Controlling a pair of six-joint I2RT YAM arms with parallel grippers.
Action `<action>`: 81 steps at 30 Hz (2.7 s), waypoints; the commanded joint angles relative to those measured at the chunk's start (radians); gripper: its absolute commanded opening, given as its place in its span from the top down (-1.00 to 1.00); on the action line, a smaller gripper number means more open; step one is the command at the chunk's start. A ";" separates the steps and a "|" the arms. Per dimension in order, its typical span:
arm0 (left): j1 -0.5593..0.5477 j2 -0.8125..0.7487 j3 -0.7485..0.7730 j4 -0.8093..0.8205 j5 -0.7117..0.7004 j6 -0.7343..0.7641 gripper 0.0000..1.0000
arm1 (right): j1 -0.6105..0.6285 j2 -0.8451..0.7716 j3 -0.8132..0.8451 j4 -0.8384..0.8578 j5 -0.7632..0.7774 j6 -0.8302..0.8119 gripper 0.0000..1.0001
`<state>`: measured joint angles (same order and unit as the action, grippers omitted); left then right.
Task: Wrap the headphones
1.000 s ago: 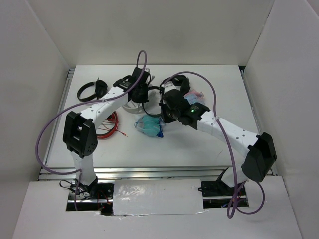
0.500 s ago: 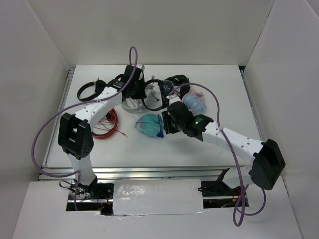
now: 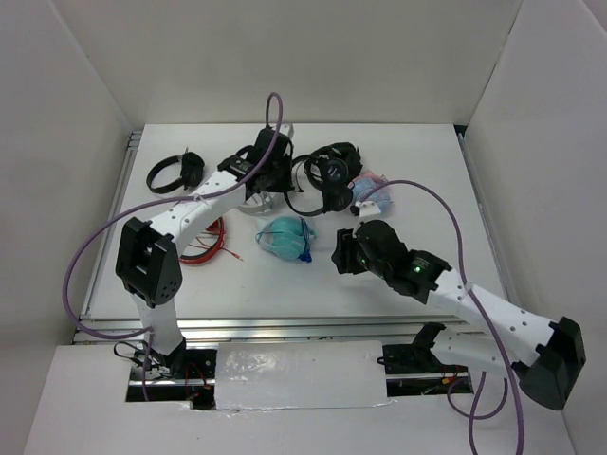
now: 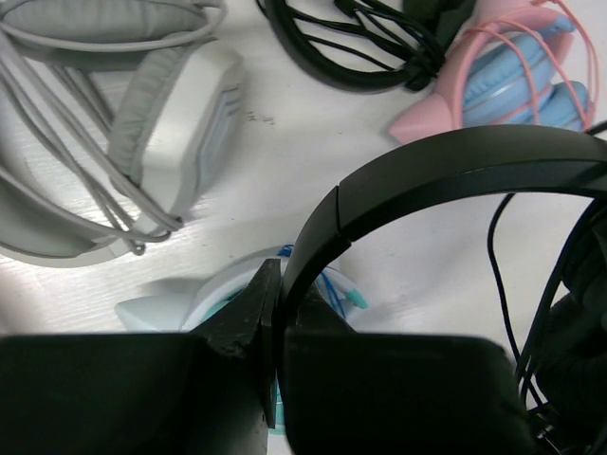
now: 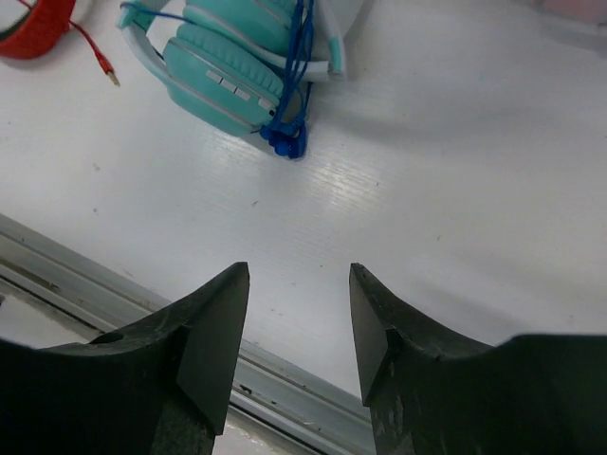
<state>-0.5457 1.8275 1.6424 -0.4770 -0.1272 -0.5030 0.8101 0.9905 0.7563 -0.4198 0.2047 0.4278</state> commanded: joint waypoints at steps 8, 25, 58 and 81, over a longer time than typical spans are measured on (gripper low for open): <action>-0.171 -0.025 0.068 -0.014 -0.230 -0.022 1.00 | -0.015 -0.357 -0.037 -0.191 0.291 0.169 -0.99; -0.370 0.125 0.077 -0.061 -0.192 -0.086 1.00 | -0.104 -0.521 -0.011 -0.320 0.476 0.279 -0.99; -0.300 0.490 0.350 -0.198 -0.094 -0.075 0.25 | -0.335 -0.406 -0.009 -0.300 0.257 0.197 -0.99; -0.300 0.129 0.301 -0.193 -0.178 -0.005 -0.97 | -0.356 -0.386 0.023 -0.247 0.260 0.189 -0.99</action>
<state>-0.8467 2.0644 1.9446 -0.6872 -0.2573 -0.5438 0.4633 0.5999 0.7288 -0.7258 0.4335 0.6121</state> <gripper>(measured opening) 0.958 0.996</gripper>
